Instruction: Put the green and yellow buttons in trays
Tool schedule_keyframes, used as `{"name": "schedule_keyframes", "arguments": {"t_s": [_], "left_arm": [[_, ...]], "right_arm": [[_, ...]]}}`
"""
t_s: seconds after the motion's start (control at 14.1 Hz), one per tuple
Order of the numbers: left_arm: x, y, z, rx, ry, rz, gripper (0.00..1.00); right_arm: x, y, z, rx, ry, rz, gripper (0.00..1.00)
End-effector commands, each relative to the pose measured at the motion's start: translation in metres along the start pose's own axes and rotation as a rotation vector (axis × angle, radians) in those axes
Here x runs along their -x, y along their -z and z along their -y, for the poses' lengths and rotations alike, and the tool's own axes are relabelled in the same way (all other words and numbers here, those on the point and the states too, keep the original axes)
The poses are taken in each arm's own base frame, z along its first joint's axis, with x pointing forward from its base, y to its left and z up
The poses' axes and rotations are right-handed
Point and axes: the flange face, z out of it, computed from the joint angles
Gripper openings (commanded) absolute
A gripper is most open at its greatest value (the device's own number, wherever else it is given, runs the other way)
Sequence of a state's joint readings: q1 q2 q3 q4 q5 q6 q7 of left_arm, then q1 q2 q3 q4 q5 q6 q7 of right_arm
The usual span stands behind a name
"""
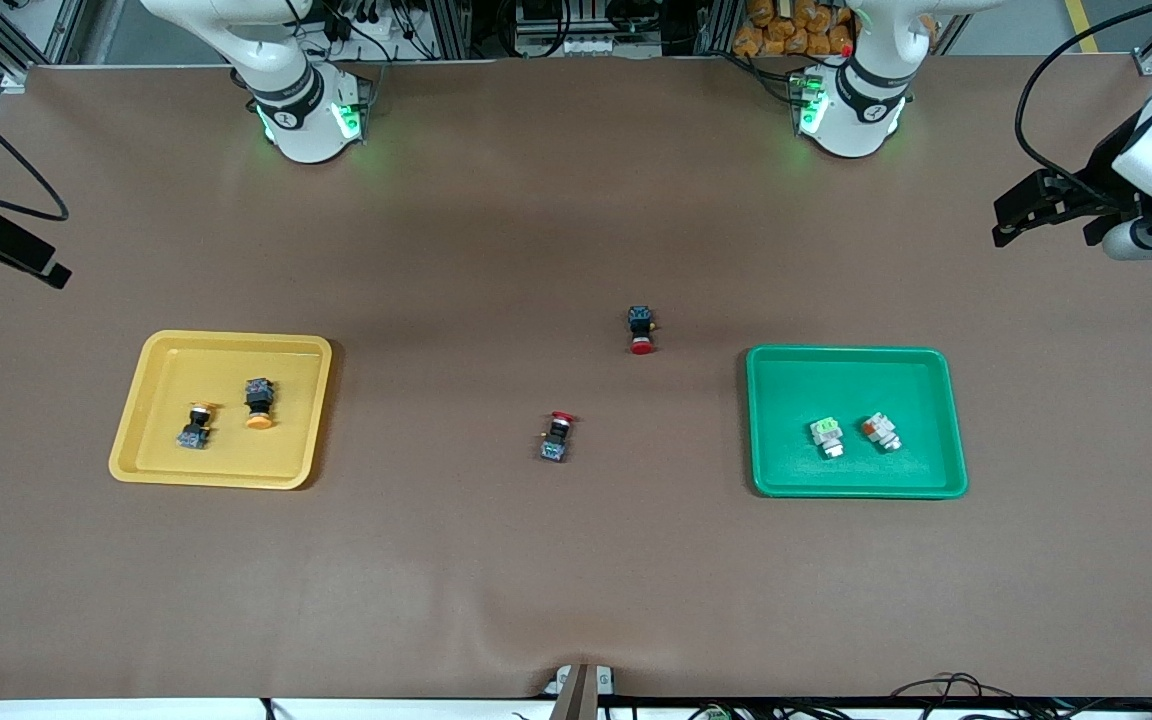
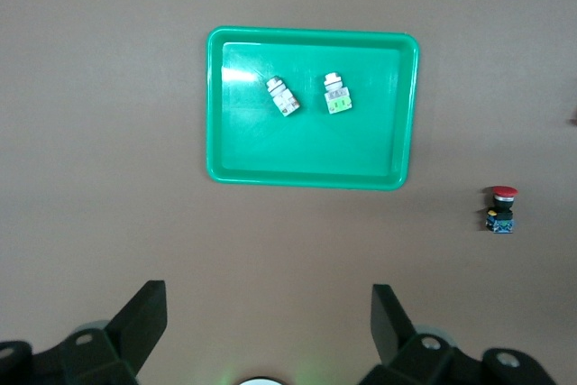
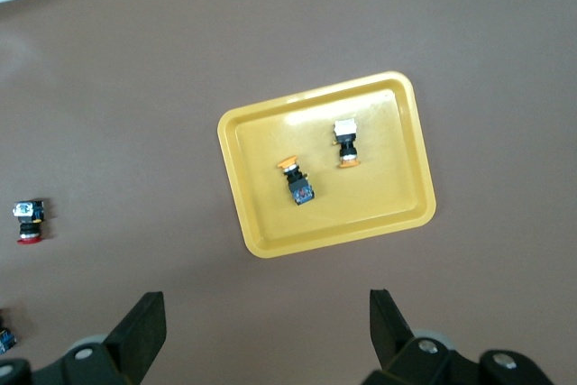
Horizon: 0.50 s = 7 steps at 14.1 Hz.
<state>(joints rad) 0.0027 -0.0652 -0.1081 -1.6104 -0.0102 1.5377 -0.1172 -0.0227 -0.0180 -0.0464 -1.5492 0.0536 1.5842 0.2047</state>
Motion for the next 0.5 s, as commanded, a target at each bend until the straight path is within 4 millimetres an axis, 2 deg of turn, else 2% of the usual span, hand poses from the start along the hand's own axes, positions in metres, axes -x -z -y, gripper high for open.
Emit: {"name": "schedule_keyframes", "arguments": {"t_s": [0.0, 0.43], "left_arm": [[-0.0025, 0.0073, 0.0003, 0.003, -0.018, -0.013, 1.0], [-0.0042, 0.0039, -0.0005, 0.003, -0.02, -0.006, 1.0]], "right_arm": [[-0.005, 0.0076, 0.0043, 0.022, -0.006, 0.003, 1.0], [-0.0057, 0.0066, 0.0037, 0.015, 0.008, 0.012, 1.0]]}}
